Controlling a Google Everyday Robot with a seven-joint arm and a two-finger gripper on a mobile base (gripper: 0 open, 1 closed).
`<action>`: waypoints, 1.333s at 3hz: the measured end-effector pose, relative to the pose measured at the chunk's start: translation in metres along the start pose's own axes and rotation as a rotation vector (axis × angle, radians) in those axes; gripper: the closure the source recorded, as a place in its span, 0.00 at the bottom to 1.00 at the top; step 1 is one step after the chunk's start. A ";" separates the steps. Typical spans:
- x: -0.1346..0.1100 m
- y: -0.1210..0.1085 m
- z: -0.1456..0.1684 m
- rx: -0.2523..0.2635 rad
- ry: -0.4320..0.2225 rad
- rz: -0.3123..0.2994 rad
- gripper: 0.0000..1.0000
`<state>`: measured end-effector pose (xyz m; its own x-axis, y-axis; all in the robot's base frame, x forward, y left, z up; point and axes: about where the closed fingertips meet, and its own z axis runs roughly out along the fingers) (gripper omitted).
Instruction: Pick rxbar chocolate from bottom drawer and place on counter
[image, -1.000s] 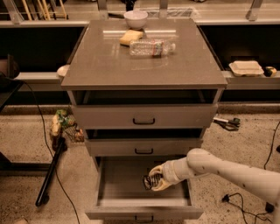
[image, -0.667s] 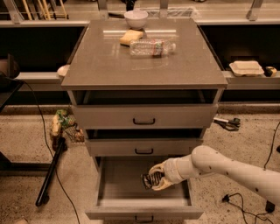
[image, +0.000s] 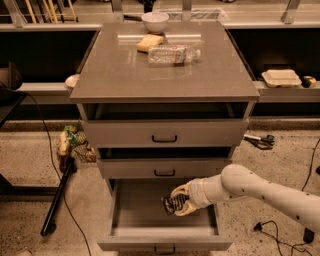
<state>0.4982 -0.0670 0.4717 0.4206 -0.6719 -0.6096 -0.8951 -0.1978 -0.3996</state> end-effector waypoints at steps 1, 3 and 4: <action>-0.034 -0.006 -0.037 0.023 -0.024 -0.033 1.00; -0.105 -0.062 -0.159 0.112 0.014 -0.033 1.00; -0.124 -0.094 -0.199 0.166 0.039 -0.056 1.00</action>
Offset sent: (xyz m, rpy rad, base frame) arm -0.0265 -0.0409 0.2469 0.0247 -0.1469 -0.0569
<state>0.5008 -0.1070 0.7208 0.4604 -0.6912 -0.5570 -0.8323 -0.1178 -0.5417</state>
